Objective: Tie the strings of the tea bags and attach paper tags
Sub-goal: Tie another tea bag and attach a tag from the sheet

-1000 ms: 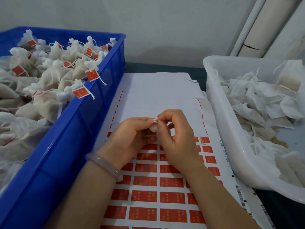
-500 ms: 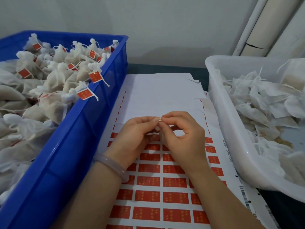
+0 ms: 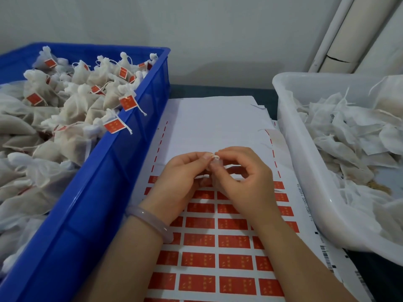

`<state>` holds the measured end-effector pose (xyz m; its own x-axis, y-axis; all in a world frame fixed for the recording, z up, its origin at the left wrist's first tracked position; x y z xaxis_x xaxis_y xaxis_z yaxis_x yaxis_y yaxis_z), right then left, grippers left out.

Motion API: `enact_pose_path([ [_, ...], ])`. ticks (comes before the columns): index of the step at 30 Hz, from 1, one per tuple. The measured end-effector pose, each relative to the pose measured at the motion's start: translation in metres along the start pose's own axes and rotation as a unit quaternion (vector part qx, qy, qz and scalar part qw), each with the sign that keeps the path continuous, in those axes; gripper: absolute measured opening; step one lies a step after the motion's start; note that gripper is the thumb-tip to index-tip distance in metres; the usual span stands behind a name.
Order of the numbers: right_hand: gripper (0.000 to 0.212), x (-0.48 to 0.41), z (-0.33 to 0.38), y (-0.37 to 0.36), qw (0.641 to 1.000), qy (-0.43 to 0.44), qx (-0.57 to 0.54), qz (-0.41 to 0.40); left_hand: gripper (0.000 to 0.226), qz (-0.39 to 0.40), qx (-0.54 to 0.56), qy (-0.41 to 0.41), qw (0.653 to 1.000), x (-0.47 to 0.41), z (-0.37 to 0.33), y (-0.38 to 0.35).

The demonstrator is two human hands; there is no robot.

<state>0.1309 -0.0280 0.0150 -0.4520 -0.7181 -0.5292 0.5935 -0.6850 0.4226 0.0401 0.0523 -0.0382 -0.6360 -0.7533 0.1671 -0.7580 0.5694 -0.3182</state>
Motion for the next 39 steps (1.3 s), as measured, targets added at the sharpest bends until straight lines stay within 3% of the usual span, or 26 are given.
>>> enact_pose_path([
  [5,0.012,0.001,-0.001,0.008,0.999,-0.005,0.002,-0.035,0.018,-0.025,-0.030,-0.002,0.999,0.000,0.000,0.003],
  [9,0.011,0.002,-0.005,0.003,0.998,-0.052,-0.045,-0.015,0.020,-0.030,-0.076,-0.017,0.996,0.003,-0.004,0.001],
  [16,0.020,0.003,-0.023,-0.001,0.981,-0.132,-0.140,-0.010,0.011,-0.022,-0.031,-0.021,0.999,0.006,-0.009,-0.002],
  [22,0.014,0.002,-0.019,-0.003,0.988,-0.098,-0.116,0.003,0.011,0.047,-0.122,-0.051,0.990,0.010,-0.012,-0.014],
  [27,0.014,0.003,-0.018,-0.012,0.990,-0.086,-0.104,0.040,0.005,0.067,-0.012,-0.041,0.997,0.010,-0.015,-0.014],
  [33,0.017,-0.002,-0.019,0.002,0.998,-0.052,-0.023,0.012,0.036,0.126,-0.187,-0.061,0.972,0.016,-0.016,-0.028],
  [39,0.024,-0.002,-0.022,-0.015,0.981,-0.077,-0.078,0.158,0.022,0.113,-0.298,-0.075,0.945,0.016,-0.015,-0.028],
])
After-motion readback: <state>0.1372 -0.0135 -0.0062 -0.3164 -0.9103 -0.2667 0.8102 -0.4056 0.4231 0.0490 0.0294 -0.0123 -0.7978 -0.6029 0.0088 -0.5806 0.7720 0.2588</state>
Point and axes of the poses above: each hand's wrist, its own x-axis away from the middle knuckle, its own y-axis out of the back of the hand, z = x × y, the point moved 9 cm from there along -x, towards the middle knuckle, and after that the axes turned 7 degrees about x, right-handed, at the moved point
